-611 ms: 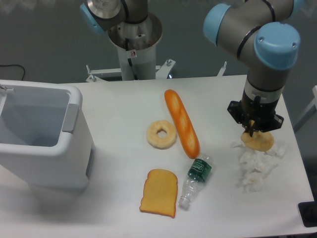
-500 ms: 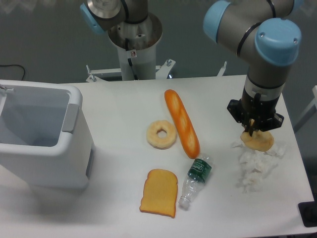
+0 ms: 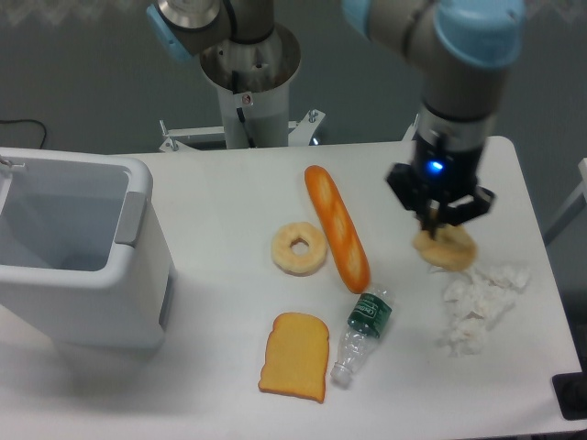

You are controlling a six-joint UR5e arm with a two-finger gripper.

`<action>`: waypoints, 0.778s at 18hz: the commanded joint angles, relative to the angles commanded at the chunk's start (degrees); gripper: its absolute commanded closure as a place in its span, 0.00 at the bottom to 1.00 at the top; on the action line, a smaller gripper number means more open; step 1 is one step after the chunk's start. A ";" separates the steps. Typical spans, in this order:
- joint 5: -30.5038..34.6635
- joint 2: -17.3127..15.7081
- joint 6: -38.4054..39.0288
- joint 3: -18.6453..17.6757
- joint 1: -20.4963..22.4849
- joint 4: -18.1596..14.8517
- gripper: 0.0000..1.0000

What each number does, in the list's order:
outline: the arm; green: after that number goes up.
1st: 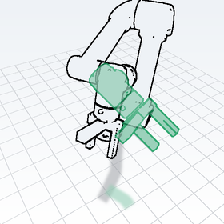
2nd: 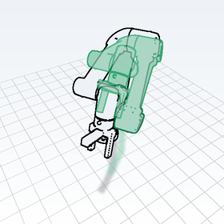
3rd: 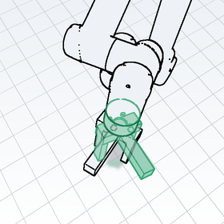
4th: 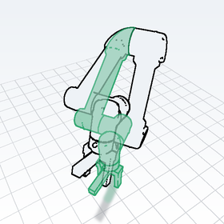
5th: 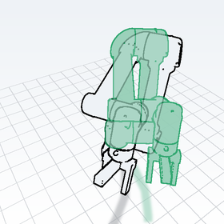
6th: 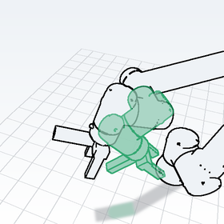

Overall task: Place the round bread in the trash can
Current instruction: 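Carry the round bread over the table toward the white trash bin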

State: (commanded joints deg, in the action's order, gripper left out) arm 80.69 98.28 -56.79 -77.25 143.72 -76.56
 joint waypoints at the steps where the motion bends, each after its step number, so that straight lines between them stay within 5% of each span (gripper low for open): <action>1: -0.18 -1.50 0.62 -0.53 -1.32 0.70 1.00; 4: -2.46 -4.23 5.26 -0.80 -6.24 1.85 1.00; 9: -5.19 -6.43 16.08 -3.17 -14.15 11.85 1.00; 12: -5.19 -6.35 17.50 -4.66 -20.39 12.58 1.00; 14: -5.37 -6.43 17.59 -6.59 -23.99 12.58 0.88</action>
State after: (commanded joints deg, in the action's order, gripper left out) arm 75.32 91.85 -39.20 -83.84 119.73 -63.98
